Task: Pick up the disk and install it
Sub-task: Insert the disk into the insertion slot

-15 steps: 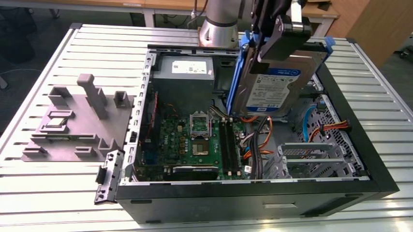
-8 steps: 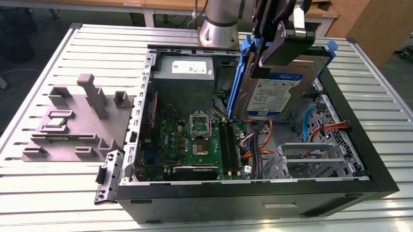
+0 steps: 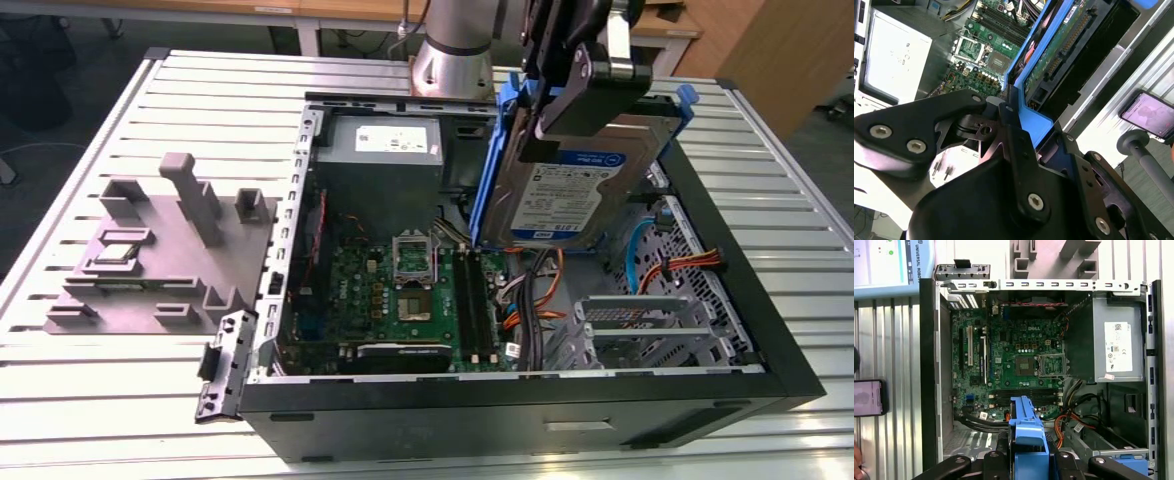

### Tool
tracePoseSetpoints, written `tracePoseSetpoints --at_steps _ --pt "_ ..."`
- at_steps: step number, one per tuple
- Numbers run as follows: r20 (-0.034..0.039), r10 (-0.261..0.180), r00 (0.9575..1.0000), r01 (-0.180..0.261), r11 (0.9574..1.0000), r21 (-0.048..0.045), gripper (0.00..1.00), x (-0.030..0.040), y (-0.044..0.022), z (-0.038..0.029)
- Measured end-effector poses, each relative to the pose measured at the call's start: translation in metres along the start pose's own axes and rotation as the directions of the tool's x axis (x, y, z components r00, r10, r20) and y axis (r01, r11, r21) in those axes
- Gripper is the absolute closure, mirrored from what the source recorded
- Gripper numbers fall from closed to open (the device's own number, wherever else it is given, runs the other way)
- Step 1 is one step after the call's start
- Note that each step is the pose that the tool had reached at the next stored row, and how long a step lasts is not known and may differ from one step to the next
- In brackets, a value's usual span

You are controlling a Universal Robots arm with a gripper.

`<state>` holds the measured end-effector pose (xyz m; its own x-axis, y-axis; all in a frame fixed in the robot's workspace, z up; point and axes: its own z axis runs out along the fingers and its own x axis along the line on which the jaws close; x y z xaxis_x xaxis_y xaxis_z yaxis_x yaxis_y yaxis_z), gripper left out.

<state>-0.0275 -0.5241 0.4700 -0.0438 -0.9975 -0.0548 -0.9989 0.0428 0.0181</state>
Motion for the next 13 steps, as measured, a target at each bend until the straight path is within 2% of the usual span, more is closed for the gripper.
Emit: tracePoseSetpoints --at_steps 4,9,13 --pt "0.0 0.0 1.0 0.0 1.0 0.0 0.63 0.0 -0.0002 0.0" --pt "0.0001 0.0 1.0 0.0 1.0 0.0 0.63 -0.0002 -0.0058 0.0001" --pt "0.0 0.0 1.0 0.0 1.0 0.0 0.63 -0.0003 -0.0069 0.0002"
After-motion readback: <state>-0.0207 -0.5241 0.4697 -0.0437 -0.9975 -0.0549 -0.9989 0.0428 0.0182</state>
